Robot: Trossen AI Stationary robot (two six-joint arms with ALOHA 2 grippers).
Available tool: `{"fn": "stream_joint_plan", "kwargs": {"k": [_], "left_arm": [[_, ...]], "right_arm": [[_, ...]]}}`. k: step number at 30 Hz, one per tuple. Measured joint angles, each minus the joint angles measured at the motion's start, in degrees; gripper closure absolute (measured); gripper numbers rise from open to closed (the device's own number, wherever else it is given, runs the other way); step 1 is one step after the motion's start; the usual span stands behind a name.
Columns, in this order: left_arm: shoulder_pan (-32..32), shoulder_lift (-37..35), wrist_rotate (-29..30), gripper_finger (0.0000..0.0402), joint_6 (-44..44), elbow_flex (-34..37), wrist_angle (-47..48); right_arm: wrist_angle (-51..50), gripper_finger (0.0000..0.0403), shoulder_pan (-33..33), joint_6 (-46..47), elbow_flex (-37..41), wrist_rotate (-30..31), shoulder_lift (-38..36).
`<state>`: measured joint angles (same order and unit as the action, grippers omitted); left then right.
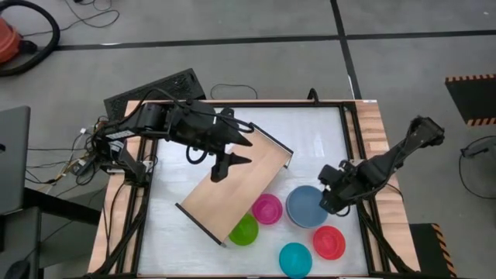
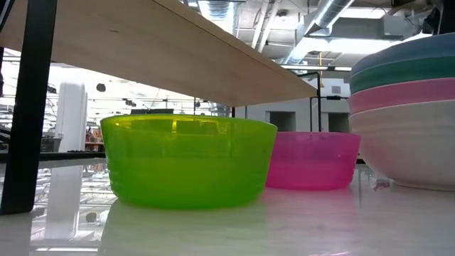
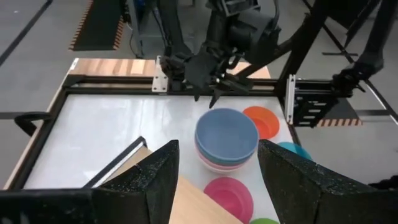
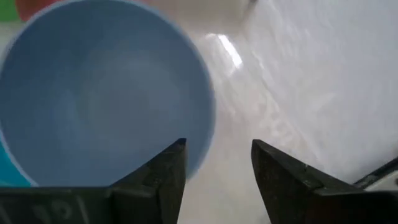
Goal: Place and stack bowls onto a shelf
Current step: Put the blue bowl on the shelf
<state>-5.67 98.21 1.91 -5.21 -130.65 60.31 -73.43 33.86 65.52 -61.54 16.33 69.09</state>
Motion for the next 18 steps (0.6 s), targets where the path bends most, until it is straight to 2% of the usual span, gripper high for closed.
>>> {"fn": "stream_joint_plan", "kwargs": {"k": [8, 18], "left_arm": [[0.0, 0.0, 0.0, 0.0198, -0.1, 0.0, 0.8], [0.0, 0.0, 0.0, 0.0198, -0.2, 0.0, 0.8]], "right_arm": [[0.0, 0.0206, -0.6, -1.5, 0.2, -1.3, 3.4], [6.5, 0.0214, -2.7, -1.5, 7.5, -4.7, 1.8]]}}
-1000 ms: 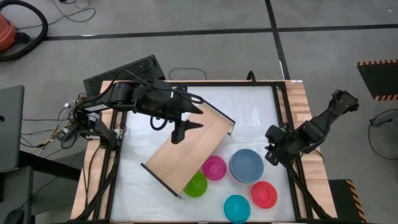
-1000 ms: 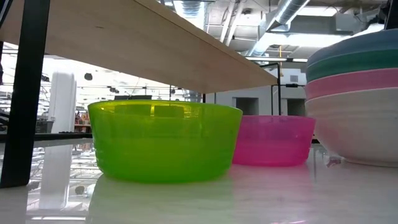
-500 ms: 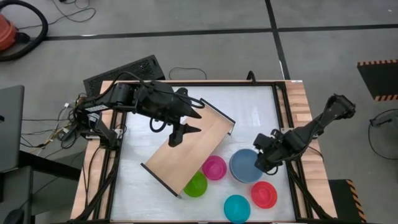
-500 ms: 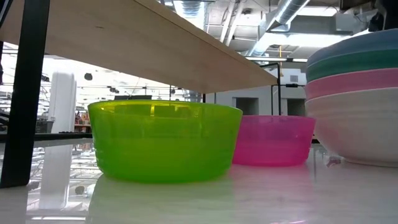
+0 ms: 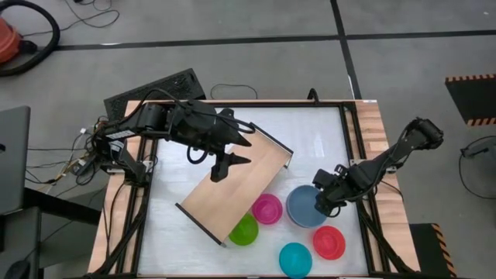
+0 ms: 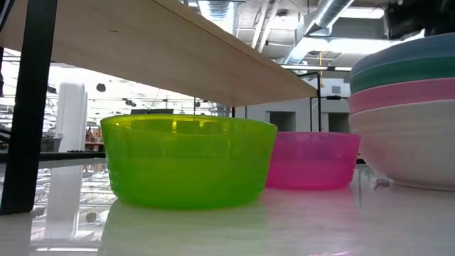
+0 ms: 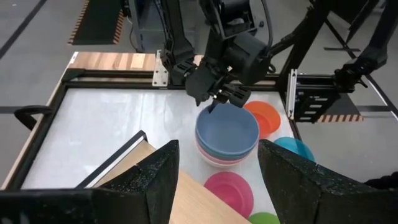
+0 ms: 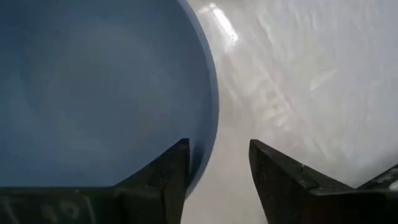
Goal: Place and stack bowls onto a shelf
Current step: Put the blue bowl on the shelf
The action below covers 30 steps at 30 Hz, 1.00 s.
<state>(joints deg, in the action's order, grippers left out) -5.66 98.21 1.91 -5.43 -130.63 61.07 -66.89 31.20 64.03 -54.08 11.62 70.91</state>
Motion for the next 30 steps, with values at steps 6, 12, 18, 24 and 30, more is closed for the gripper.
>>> {"fn": "stream_joint_plan", "kwargs": {"k": [6, 12, 18, 24, 30], "left_arm": [[0.0, 0.0, 0.0, 0.0198, 0.0, 0.0, -0.1], [0.0, 0.0, 0.0, 0.0198, -0.4, 0.0, -0.1], [0.0, 0.0, 0.4, 0.0198, -0.4, 0.0, -0.1], [0.0, 0.0, 1.8, 0.0198, 0.1, 0.0, -0.1], [0.0, 0.0, 1.9, 0.0198, 1.7, 0.0, -0.1]], "right_arm": [[-0.3, 0.0292, 0.0, 0.0, 0.0, 0.0, -1.0], [-0.1, 0.0377, -0.3, 0.1, -0.3, -1.3, -1.9], [-0.7, 0.0377, -0.9, 0.3, -1.6, -1.3, -3.1], [-0.6, 0.0376, -3.2, -0.5, -3.1, -1.3, -5.3], [-0.6, 0.0376, -5.6, -0.2, -5.0, -1.5, -7.9]]}}
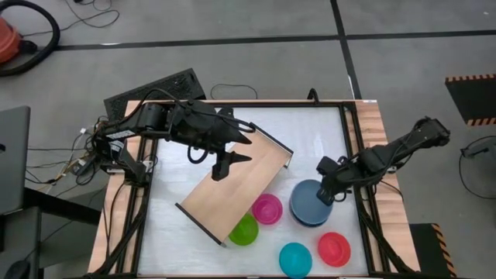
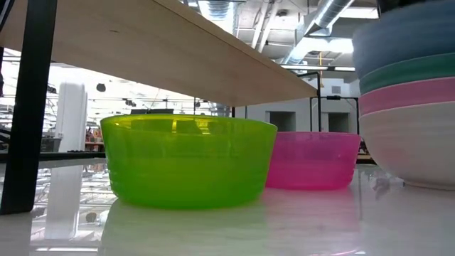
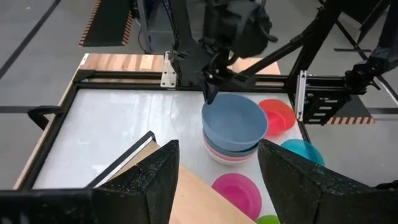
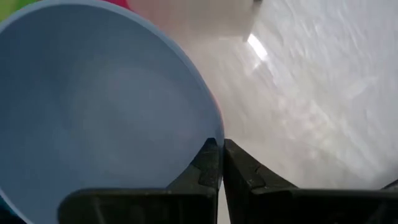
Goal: Place and stack bowls onto a shelf
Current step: Put the blue bowl on the shelf
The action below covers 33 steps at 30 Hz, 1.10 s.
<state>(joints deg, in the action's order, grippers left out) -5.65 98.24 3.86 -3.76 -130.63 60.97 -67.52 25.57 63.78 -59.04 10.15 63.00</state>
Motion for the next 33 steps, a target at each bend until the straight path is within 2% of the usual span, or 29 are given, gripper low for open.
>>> {"fn": "stream_joint_plan", "kwargs": {"k": [9, 17, 24, 33], "left_arm": [[-0.6, 2.4, -0.7, 0.0198, 24.0, 0.0, -1.1], [-0.2, 7.0, -3.6, 0.0198, 39.1, 0.0, -2.6], [0.2, 8.9, 2.9, 0.0198, 55.5, 0.0, -3.0], [-1.4, 12.6, 5.6, 0.0198, 69.6, 0.0, -2.1]], "right_arm": [[-2.5, 0.0377, -6.7, -0.6, -5.0, -4.2, -2.0], [-5.1, 0.0377, -10.1, -6.5, -12.3, -7.2, 0.2], [-7.7, 0.0376, -14.3, -11.9, -19.3, -7.9, 3.1], [-9.0, 0.0377, -19.2, -19.0, -26.8, -8.3, 8.6]]}}
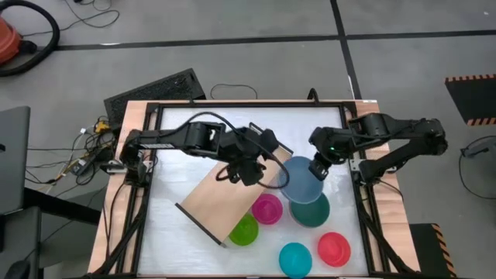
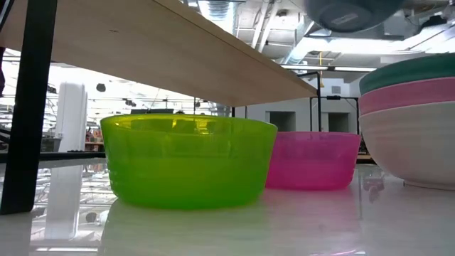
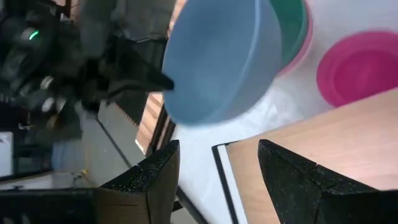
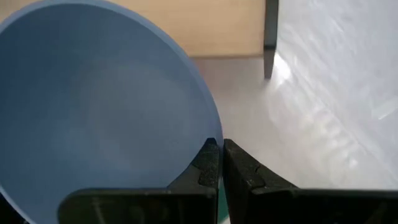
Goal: Place and stack bowls onto a shelf
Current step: Put the blue bowl on the shelf
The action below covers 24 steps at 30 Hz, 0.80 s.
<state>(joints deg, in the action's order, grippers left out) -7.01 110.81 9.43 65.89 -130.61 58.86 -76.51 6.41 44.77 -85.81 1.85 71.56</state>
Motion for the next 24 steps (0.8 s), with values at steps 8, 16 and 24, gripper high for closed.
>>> {"fn": "stream_joint_plan", "kwargs": {"k": [8, 16, 24], "left_arm": [[-0.9, 2.2, 1.4, 0.0198, 4.8, 0.2, -0.1], [-1.6, 3.4, 2.7, 0.0198, 7.4, 0.4, 0.2], [-2.1, 4.8, 6.1, 0.0205, 10.4, 0.5, 1.1]], "right_arm": [[-1.7, 0.0377, -3.0, -5.4, -4.2, -0.2, 4.9], [-2.8, 0.0377, -5.2, -8.0, -8.6, -0.4, 7.0], [-2.7, 0.0377, -5.4, -9.3, -10.2, -0.3, 7.6]]}}
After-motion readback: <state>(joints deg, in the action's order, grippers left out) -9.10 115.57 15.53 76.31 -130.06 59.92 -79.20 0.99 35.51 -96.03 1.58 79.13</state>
